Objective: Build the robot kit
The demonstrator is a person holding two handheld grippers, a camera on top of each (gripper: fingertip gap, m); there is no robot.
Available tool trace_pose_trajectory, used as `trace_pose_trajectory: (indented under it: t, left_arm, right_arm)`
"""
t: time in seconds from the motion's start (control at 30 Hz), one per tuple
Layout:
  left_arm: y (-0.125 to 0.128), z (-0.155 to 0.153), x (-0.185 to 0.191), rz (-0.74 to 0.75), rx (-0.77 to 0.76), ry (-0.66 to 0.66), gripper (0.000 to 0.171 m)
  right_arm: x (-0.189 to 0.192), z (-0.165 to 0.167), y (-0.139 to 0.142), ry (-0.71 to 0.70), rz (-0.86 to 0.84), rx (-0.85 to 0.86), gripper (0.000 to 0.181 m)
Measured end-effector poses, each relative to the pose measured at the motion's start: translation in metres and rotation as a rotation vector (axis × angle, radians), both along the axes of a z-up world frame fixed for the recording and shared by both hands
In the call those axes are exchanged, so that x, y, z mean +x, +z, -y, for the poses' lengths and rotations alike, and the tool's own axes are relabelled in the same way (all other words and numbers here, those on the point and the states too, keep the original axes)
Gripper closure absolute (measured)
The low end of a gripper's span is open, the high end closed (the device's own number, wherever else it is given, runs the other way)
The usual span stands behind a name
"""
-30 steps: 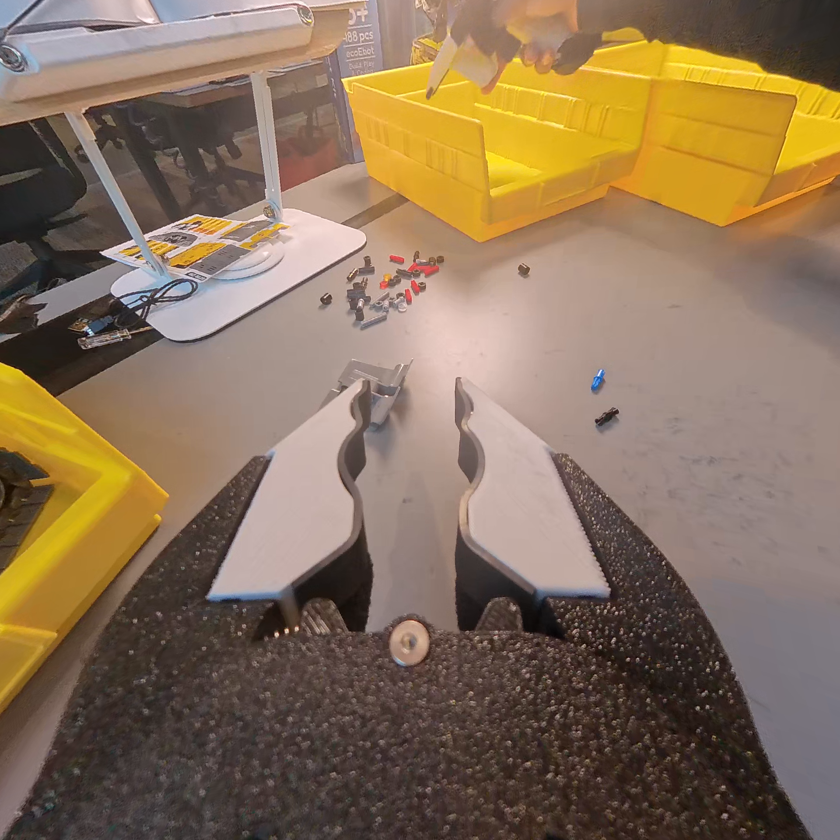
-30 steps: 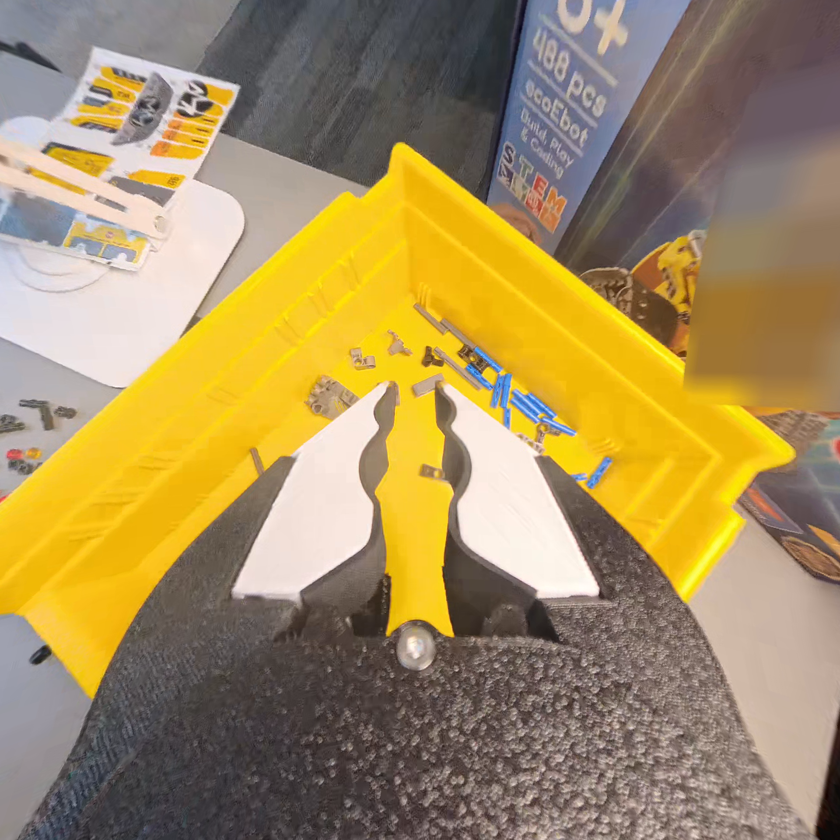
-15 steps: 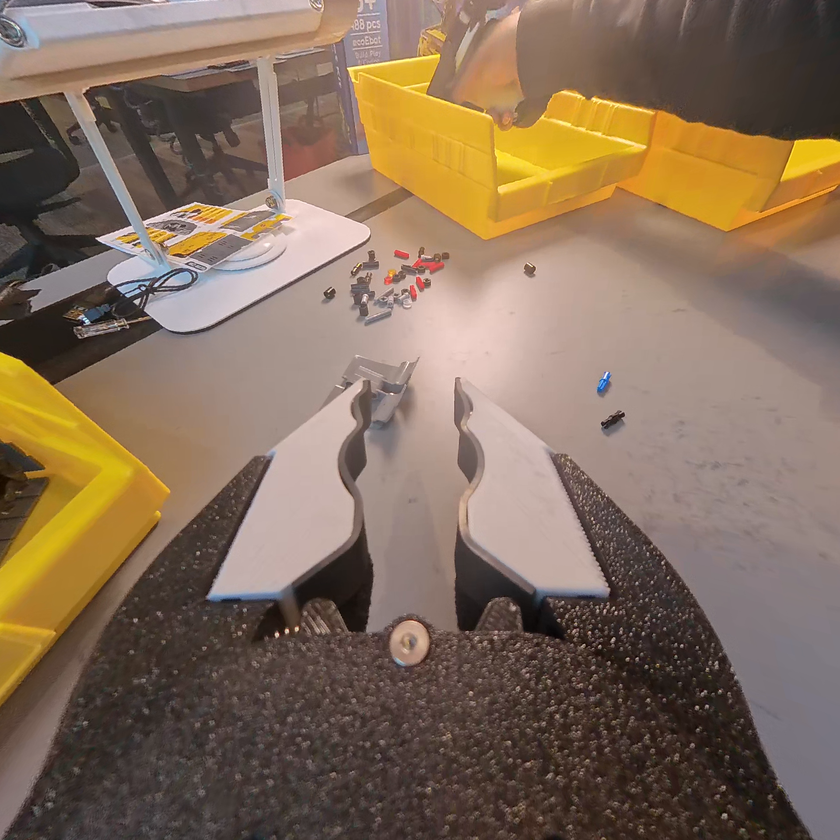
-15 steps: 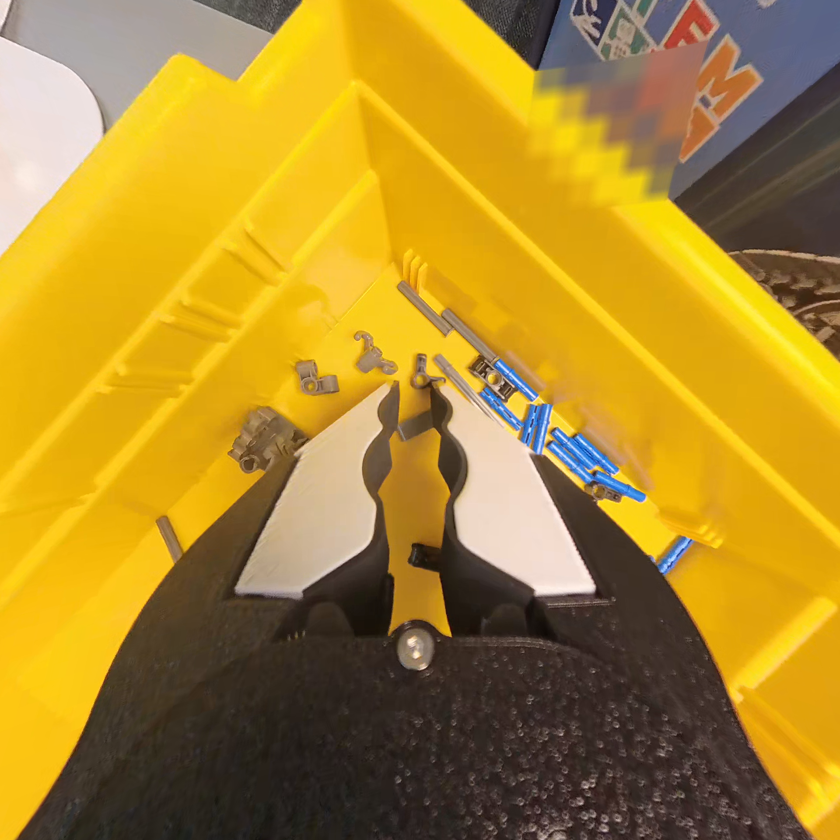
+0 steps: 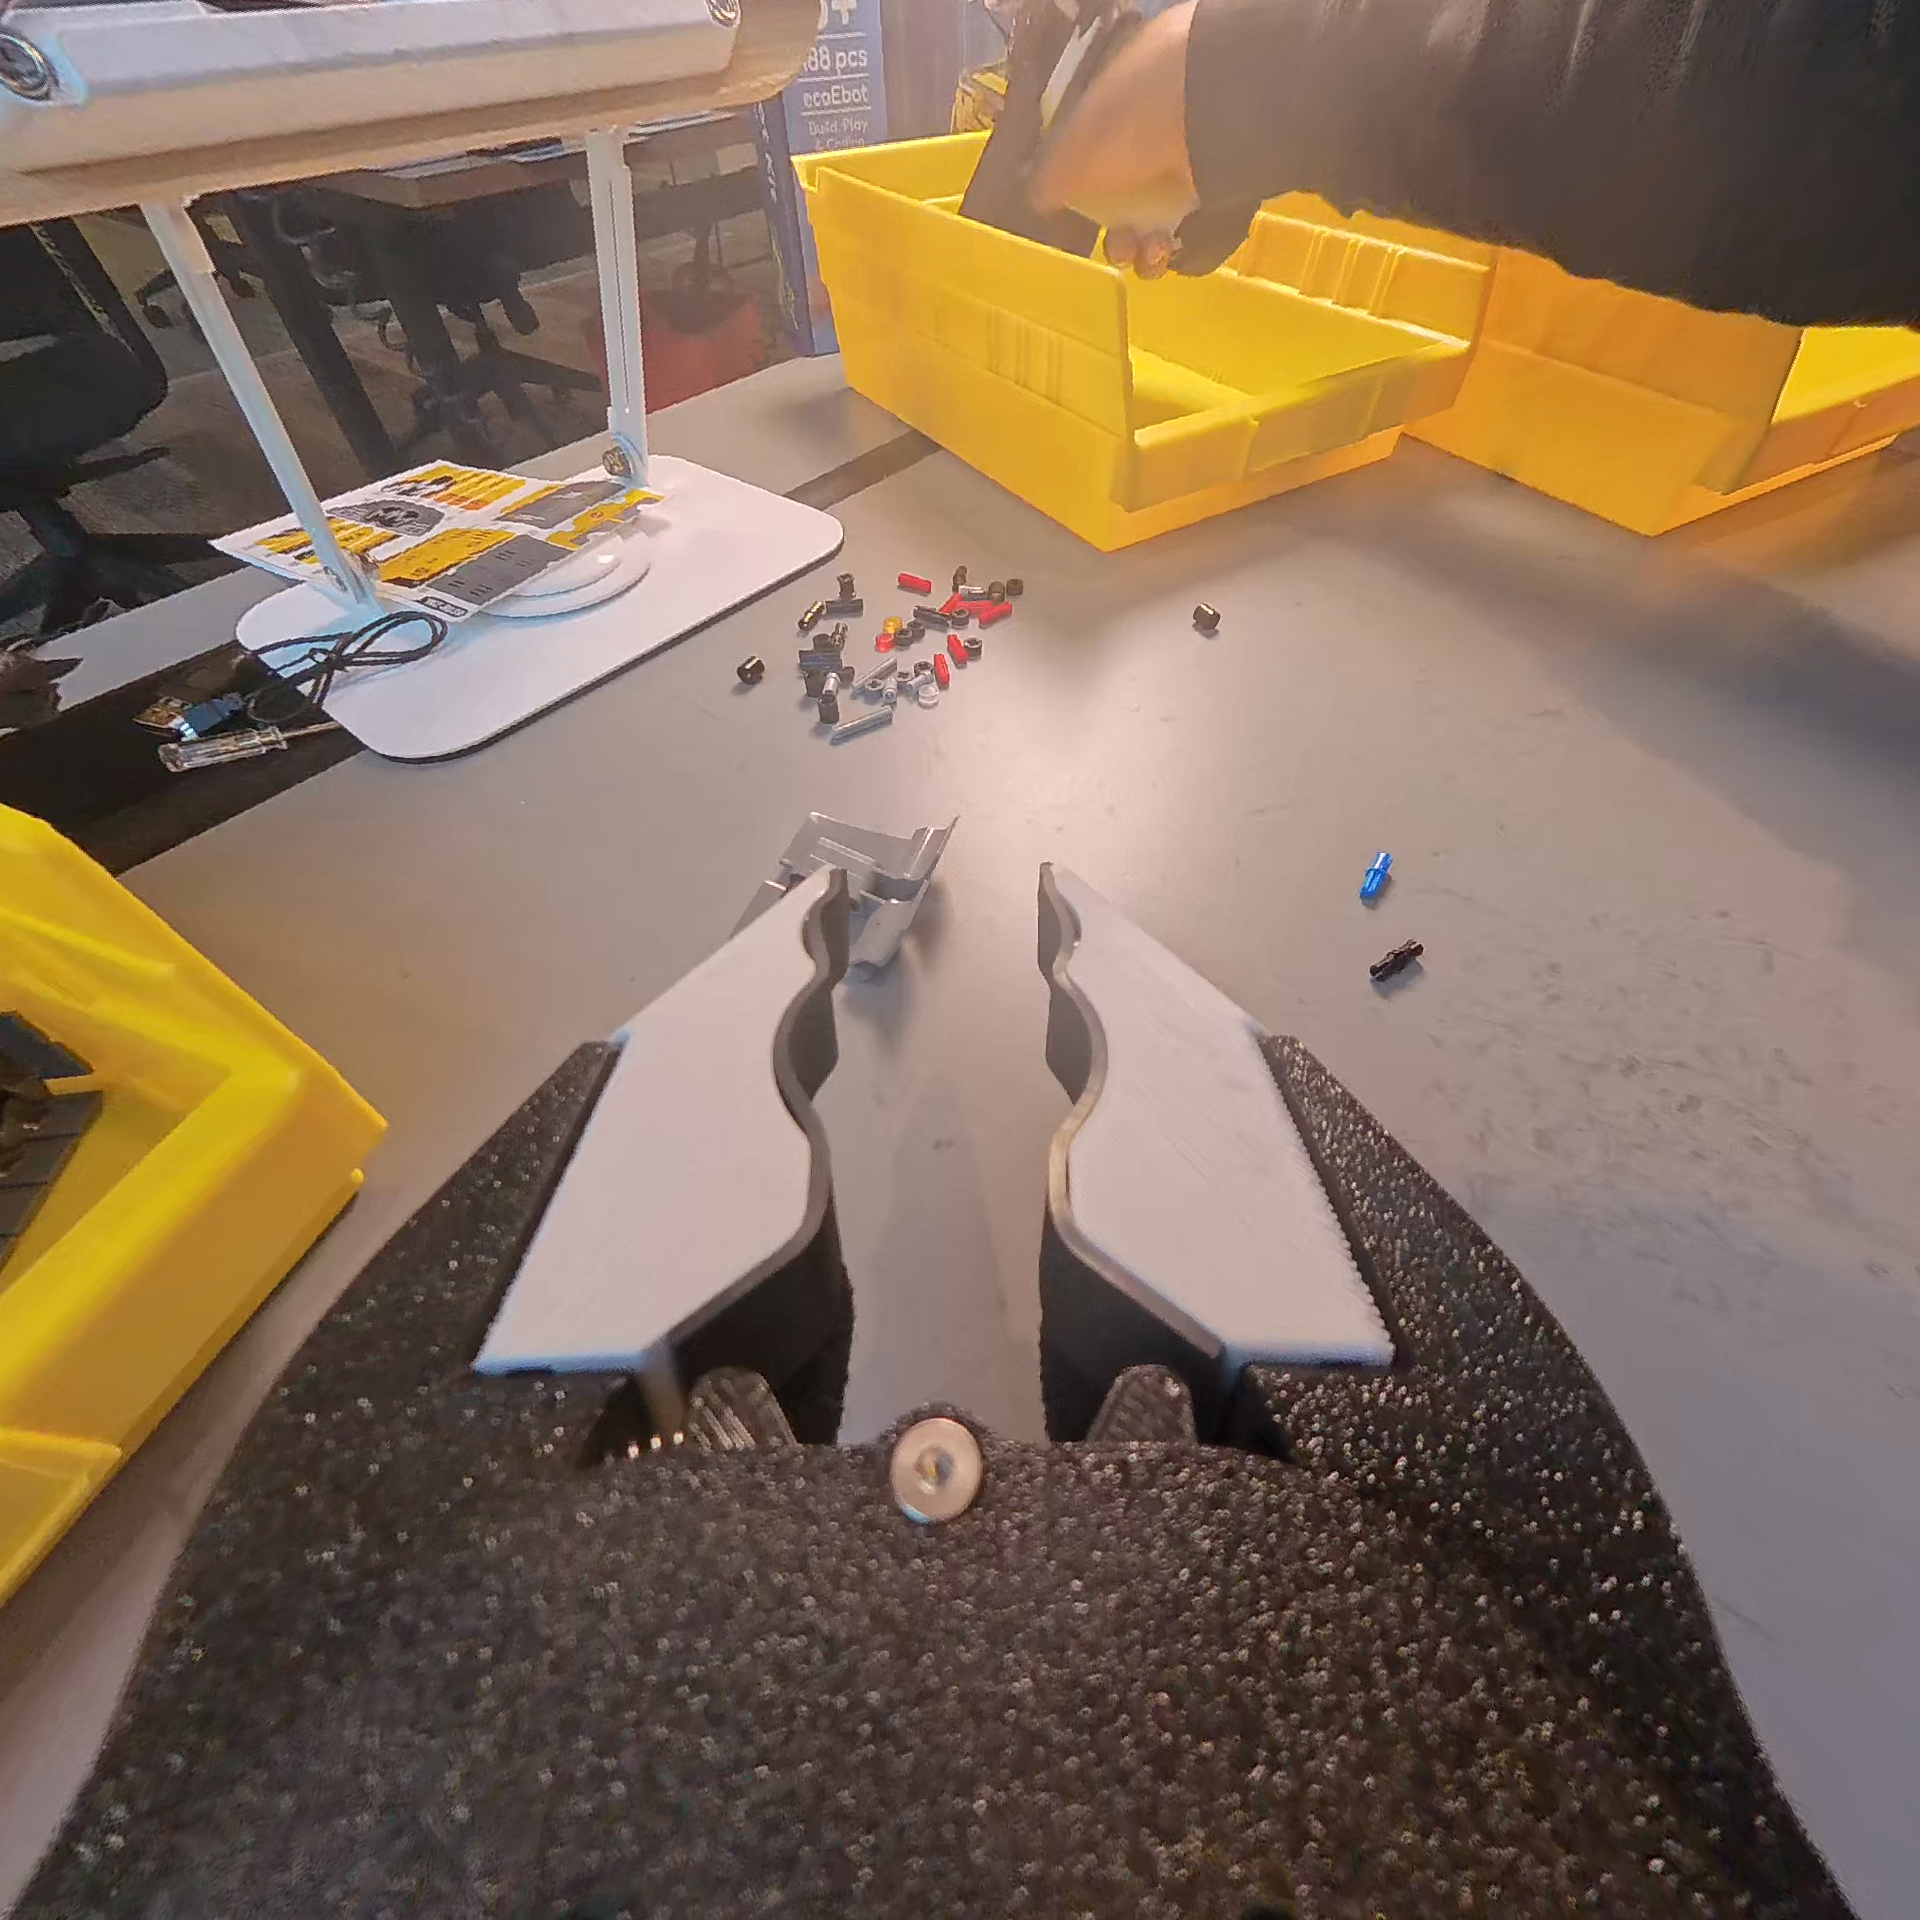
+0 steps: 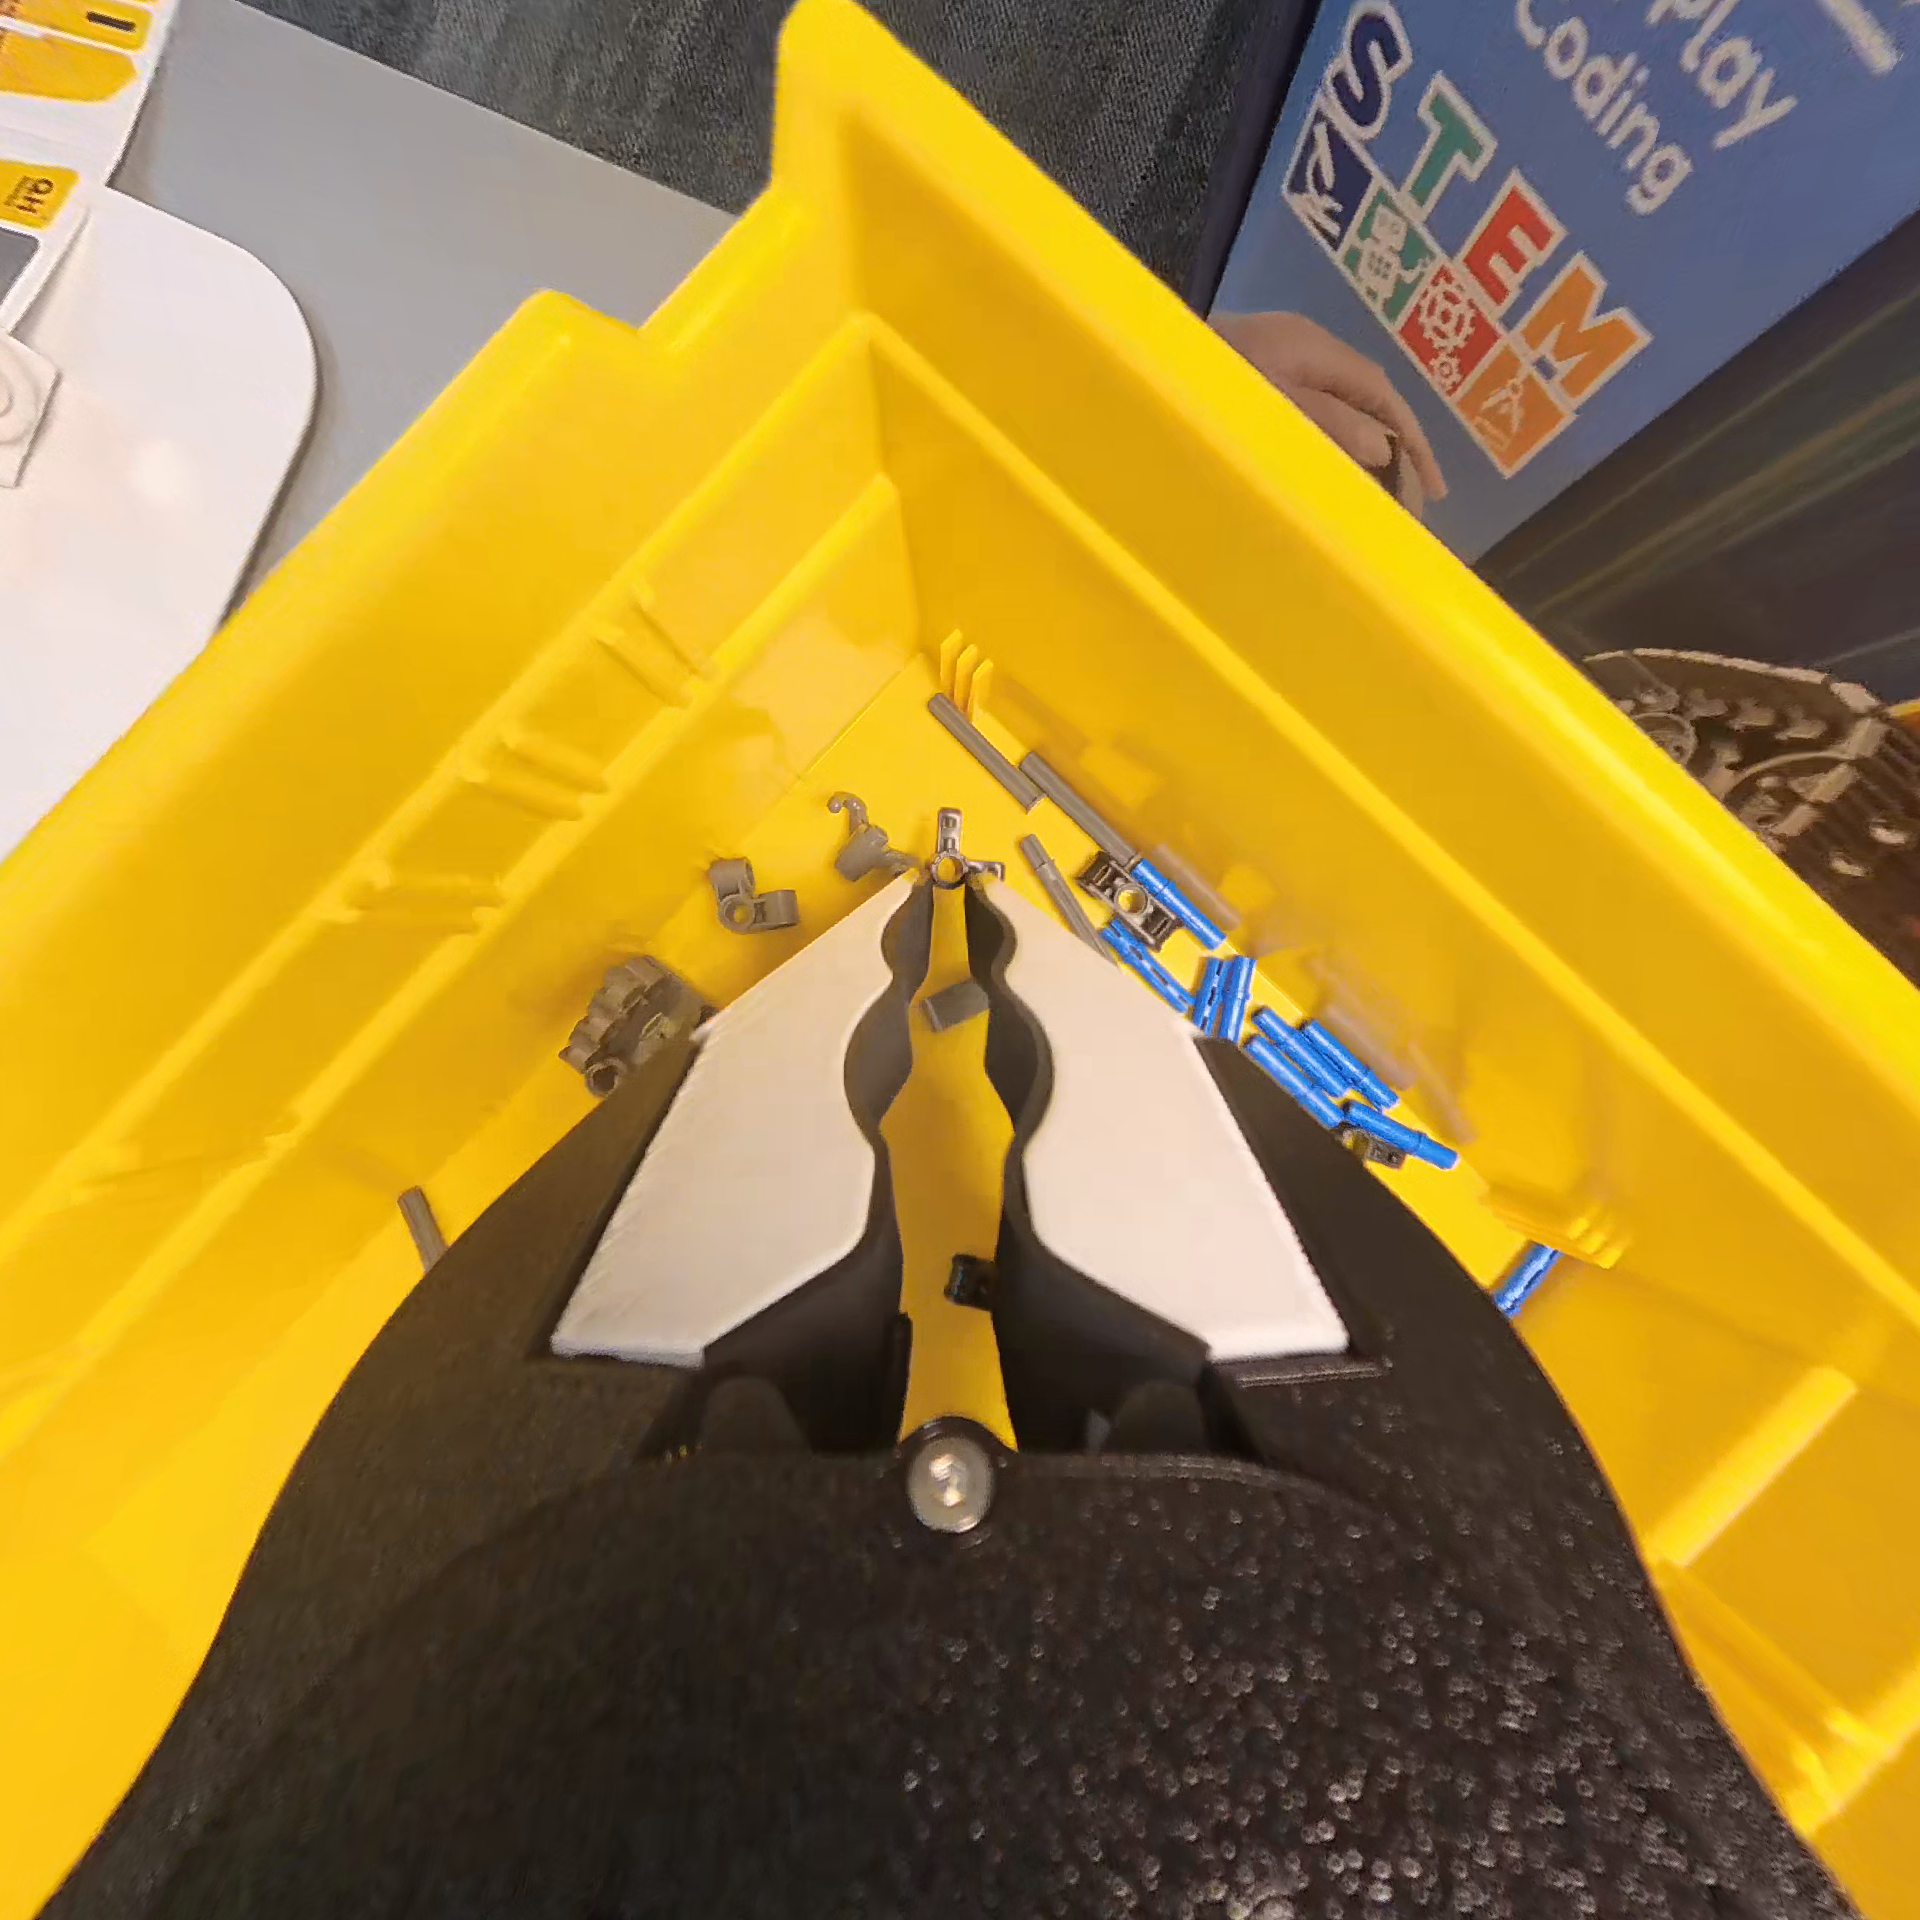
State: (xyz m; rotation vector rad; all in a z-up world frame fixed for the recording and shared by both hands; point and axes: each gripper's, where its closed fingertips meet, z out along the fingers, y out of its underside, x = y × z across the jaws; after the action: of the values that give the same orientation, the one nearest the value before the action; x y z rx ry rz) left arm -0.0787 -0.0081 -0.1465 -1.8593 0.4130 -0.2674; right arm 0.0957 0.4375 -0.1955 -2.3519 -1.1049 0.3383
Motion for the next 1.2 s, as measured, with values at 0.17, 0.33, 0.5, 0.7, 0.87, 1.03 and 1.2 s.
trace_pose_trajectory:
  t: [0.17, 0.33, 0.5, 0.7, 0.87, 1.03, 1.2]
  left_arm:
    - [0.0, 0.001, 0.001, -0.012, 0.004, -0.005, 0.136]
    - [0.0, 0.002, 0.004, -0.027, 0.015, -0.012, 0.137]
    - [0.002, 0.002, 0.003, -0.02, 0.019, -0.008, 0.137]
    - [0.001, 0.003, 0.002, -0.031, 0.022, 0.0, 0.137]
    - [0.001, 0.004, 0.003, -0.045, 0.023, 0.0, 0.137]
    - [0.0, 0.004, 0.004, -0.047, 0.022, -0.007, 0.137]
    - [0.0, 0.005, 0.006, -0.052, 0.02, -0.013, 0.137]
  right_arm:
    - [-0.004, 0.031, 0.05, 0.1, -0.041, 0.106, 0.176]
    - [-0.008, 0.144, 0.127, 0.364, -0.064, 0.414, 0.176]
    - [-0.016, 0.316, 0.094, 0.698, -0.13, 0.256, 0.176]
    - [-0.017, 0.413, 0.014, 0.864, -0.1, 0.096, 0.176]
    - [-0.02, 0.431, -0.015, 0.915, -0.042, 0.102, 0.176]
    - [-0.025, 0.435, -0.016, 0.923, -0.041, 0.109, 0.175]
    - [-0.028, 0.435, -0.016, 0.919, -0.052, 0.126, 0.175]
